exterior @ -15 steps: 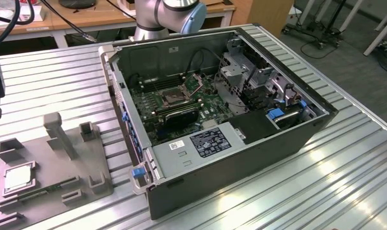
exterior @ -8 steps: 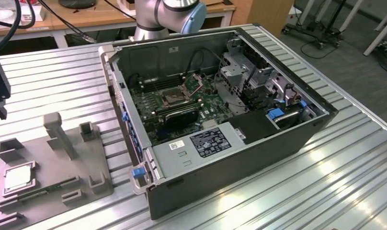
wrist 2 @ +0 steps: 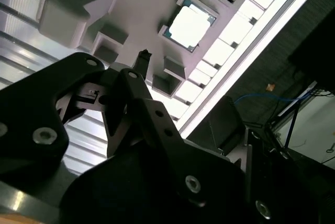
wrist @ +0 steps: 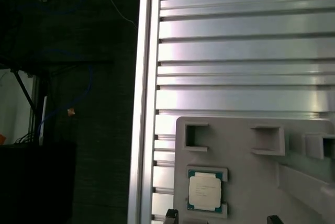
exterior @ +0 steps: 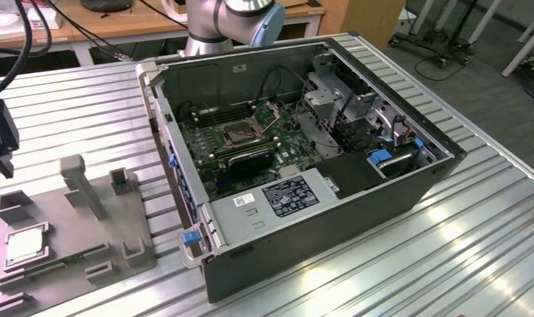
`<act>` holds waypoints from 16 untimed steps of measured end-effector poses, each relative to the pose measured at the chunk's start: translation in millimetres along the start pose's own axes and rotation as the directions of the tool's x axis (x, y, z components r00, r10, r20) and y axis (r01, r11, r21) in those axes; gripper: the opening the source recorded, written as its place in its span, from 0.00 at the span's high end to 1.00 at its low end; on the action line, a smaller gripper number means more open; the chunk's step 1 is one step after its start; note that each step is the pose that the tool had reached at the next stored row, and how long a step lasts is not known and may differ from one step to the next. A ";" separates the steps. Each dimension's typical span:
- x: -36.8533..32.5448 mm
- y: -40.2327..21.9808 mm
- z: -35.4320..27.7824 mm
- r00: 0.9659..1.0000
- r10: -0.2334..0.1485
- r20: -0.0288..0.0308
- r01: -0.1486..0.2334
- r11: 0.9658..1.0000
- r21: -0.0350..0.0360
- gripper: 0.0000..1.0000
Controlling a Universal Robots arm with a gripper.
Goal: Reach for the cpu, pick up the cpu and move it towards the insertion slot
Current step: 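Reach for the cpu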
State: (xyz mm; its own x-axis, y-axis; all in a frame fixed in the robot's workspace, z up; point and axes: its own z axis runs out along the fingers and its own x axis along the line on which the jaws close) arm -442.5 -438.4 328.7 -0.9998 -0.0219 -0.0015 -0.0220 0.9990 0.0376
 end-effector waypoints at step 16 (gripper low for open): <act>1.5 -15.2 28.1 1.000 0.000 0.000 0.000 1.000 0.000 0.28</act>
State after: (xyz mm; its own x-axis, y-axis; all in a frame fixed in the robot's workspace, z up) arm -443.6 -452.5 300.0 -0.9998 -0.0222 -0.0019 -0.0222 0.9990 0.0375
